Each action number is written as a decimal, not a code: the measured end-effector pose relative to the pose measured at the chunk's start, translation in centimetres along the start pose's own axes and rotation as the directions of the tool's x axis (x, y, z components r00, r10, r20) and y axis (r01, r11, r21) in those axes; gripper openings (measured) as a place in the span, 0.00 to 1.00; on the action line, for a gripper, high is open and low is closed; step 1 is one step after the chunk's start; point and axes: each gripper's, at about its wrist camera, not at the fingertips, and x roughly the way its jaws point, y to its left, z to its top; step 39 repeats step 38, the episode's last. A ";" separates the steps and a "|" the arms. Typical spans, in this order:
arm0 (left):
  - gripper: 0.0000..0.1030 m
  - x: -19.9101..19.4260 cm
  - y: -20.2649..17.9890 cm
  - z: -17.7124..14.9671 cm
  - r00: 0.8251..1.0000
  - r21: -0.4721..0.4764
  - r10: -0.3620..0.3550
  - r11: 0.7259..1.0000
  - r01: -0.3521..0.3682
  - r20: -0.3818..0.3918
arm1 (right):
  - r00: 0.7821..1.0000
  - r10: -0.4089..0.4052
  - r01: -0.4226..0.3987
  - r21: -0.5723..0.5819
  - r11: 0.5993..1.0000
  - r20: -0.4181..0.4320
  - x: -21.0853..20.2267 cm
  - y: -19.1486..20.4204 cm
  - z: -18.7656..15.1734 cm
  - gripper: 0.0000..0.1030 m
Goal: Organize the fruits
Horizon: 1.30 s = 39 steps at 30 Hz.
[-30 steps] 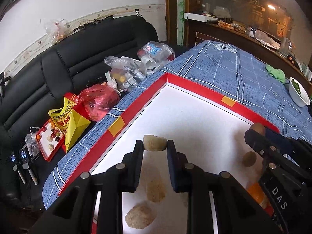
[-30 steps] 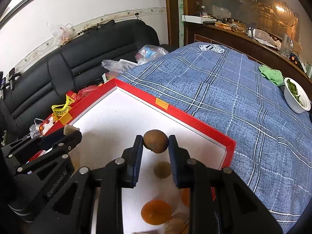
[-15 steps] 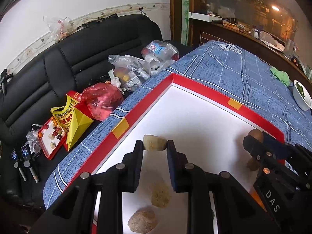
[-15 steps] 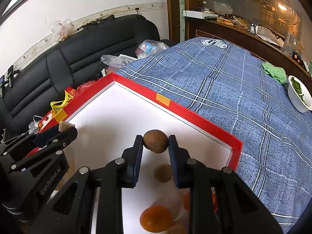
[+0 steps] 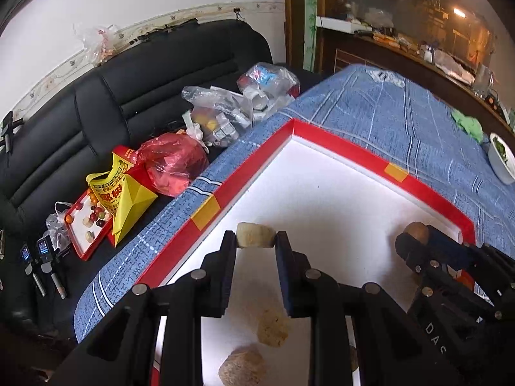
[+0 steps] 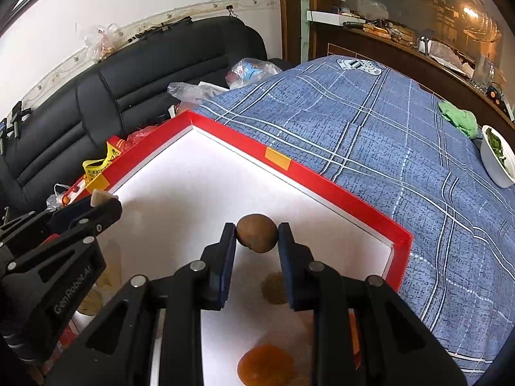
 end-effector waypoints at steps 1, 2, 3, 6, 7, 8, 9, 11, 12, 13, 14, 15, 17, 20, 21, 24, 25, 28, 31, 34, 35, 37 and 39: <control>0.32 0.1 0.0 0.0 1.000 0.003 0.001 1.000 -0.001 -0.003 | 1.000 -0.006 0.006 -0.003 1.000 -0.009 0.2 0.1 0.0 0.28; 0.35 0.0 0.1 -0.1 1.000 0.003 0.009 1.000 -0.009 0.000 | 1.000 -0.014 0.014 -0.004 1.000 -0.013 0.3 0.1 -0.1 0.29; 0.45 -0.1 0.1 -0.1 1.000 0.000 0.016 1.000 -0.016 0.006 | 1.000 -0.014 0.014 -0.001 1.000 -0.011 0.2 0.0 -0.1 0.41; 0.65 -0.3 0.4 -0.2 0.999 -0.003 0.029 1.000 -0.029 0.012 | 1.000 -0.016 0.016 0.009 1.000 -0.008 -0.2 -0.3 -0.3 0.66; 0.69 -0.4 0.5 -0.3 1.000 -0.003 0.025 1.000 -0.025 0.010 | 1.000 -0.017 0.017 0.009 1.000 -0.007 -0.4 -0.4 -0.4 0.66; 0.69 -0.5 0.6 -0.4 1.000 -0.002 0.022 1.000 -0.022 0.001 | 1.000 -0.021 0.021 0.014 1.000 -0.007 -0.6 -0.6 -0.5 0.67; 0.70 -0.8 0.7 -0.6 1.000 -0.004 0.020 1.000 -0.020 0.003 | 1.000 -0.020 0.020 0.018 1.000 -0.001 -1.1 -0.8 -0.7 0.71; 0.73 -1.7 0.8 -1.2 0.999 -0.005 0.025 1.000 -0.025 0.026 | 1.000 -0.018 0.017 0.017 1.000 0.021 -2.2 -1.2 -1.1 0.81; 0.78 -2.1 0.6 -1.4 0.999 -0.006 0.028 1.000 -0.028 0.034 | 0.999 -0.023 0.023 0.013 1.000 0.034 -2.9 -1.3 -1.3 0.90; 0.81 -2.6 0.6 -1.6 0.999 -0.011 0.029 1.000 -0.029 0.046 | 0.998 -0.020 0.020 0.008 1.000 0.051 -3.7 -1.5 -1.6 0.96; 0.81 -3.2 0.6 -2.0 0.998 -0.016 0.025 1.000 -0.024 0.053 | 0.997 -0.012 0.011 0.001 1.000 0.075 -4.7 -1.6 -2.0 0.99; 0.82 -3.8 0.5 -2.4 0.998 -0.016 0.016 1.000 -0.016 0.056 | 0.996 -0.008 0.009 -0.004 1.000 0.093 -5.7 -1.8 -2.4 1.00; 0.84 -4.7 0.3 -3.1 0.998 -0.019 0.012 1.000 -0.011 0.061 | 0.993 -0.015 0.017 -0.017 1.000 0.118 -7.6 -1.9 -3.3 1.00; 0.89 -6.0 -0.2 -4.1 0.998 -0.002 0.000 1.000 0.000 0.065 | 0.988 -0.023 0.025 -0.015 1.000 0.150 -10.0 -2.5 -4.6 1.00; 0.92 -6.6 -0.4 -4.5 0.998 0.000 -0.003 1.000 0.003 0.068 | 0.988 -0.021 0.024 -0.014 1.000 0.155 -10.5 -2.7 -4.9 1.00; 0.99 -7.8 -0.9 -5.4 0.996 0.010 -0.013 1.000 0.012 0.088 | 0.984 -0.014 0.017 -0.011 1.000 0.177 -12.6 -3.0 -6.4 1.00; 0.99 -8.1 -1.0 -5.5 0.995 0.011 -0.017 1.000 0.016 0.094 | 0.983 -0.011 0.014 -0.014 1.000 0.184 -13.2 -3.0 -6.7 1.00; 0.99 -8.9 -1.3 -5.9 0.994 0.019 -0.034 0.999 0.032 0.106 | 0.980 -0.012 0.019 -0.031 0.999 0.197 -14.3 -2.6 -7.4 1.00; 0.99 -9.5 -1.5 -6.3 0.992 0.029 -0.049 0.999 0.046 0.120 | 0.979 -0.009 0.021 -0.057 0.998 0.205 -15.0 -2.0 -7.9 1.00; 0.99 -10.0 -1.4 -6.7 0.988 0.031 -0.055 0.998 0.051 0.146 | 0.978 -0.004 0.016 -0.057 0.998 0.211 -15.5 -1.9 -8.3 1.00; 0.99 -10.1 -1.3 -6.7 0.986 0.029 -0.039 0.999 0.035 0.160 | 0.977 -0.007 0.019 -0.054 0.998 0.213 -15.5 -1.9 -8.4 1.00; 0.99 -10.1 -1.3 -6.8 0.987 0.030 -0.037 0.999 0.032 0.157 | 0.977 -0.009 0.020 -0.050 0.999 0.213 -15.6 -1.9 -8.5 1.00; 0.99 -10.1 -1.3 -6.8 0.987 0.031 -0.037 0.999 0.033 0.155 | 0.977 -0.008 0.019 -0.048 0.999 0.214 -15.6 -1.9 -8.6 1.00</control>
